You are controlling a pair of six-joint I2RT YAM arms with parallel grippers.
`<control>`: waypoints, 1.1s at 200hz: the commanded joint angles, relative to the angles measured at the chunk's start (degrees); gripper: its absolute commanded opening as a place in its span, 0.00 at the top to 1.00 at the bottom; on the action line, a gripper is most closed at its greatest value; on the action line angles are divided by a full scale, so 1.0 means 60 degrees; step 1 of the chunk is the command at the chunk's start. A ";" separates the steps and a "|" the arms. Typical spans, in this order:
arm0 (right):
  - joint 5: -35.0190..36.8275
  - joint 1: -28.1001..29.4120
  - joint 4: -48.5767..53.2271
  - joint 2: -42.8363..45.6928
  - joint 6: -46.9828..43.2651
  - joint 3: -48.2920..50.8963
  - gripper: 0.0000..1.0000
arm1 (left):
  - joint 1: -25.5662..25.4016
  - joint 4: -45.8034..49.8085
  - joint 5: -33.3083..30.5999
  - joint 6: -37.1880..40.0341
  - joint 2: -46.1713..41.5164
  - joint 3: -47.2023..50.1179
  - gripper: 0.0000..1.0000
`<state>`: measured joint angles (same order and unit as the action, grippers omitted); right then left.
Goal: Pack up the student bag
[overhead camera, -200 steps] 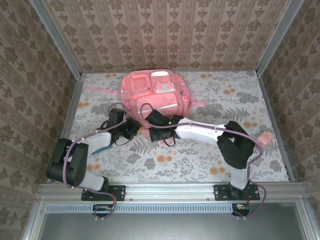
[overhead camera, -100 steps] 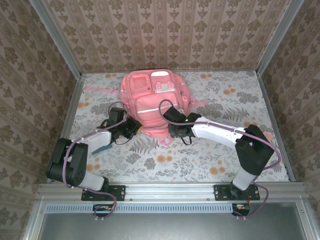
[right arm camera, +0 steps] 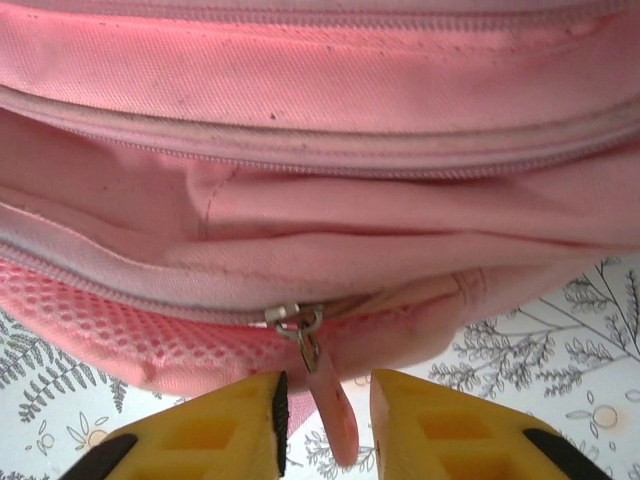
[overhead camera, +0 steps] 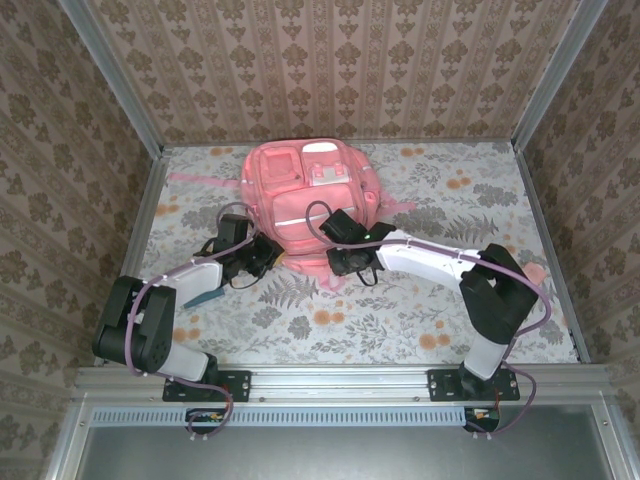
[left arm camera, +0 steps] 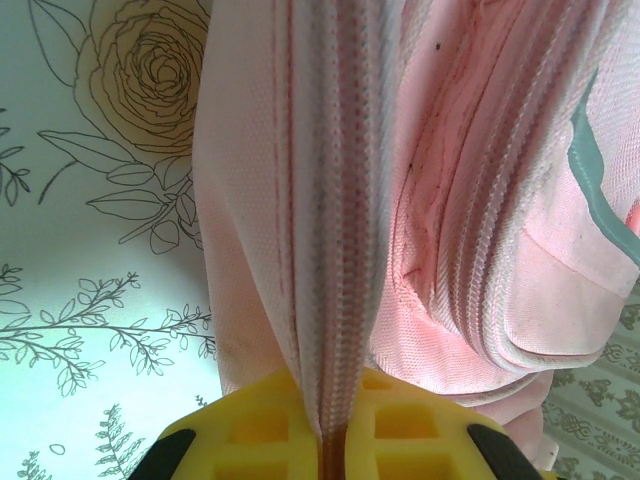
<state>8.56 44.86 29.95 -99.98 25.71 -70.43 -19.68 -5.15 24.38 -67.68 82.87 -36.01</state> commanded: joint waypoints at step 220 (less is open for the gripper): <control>-0.2500 0.0529 -0.1808 0.0171 0.1020 -0.0049 1.00 | 0.2006 0.3741 -0.1432 0.3057 -0.1901 -0.1274 0.37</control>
<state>-2.57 46.78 22.35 -94.78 28.25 -65.43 -8.12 11.29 18.85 -51.96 76.05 -42.37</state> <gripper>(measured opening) 0.052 0.556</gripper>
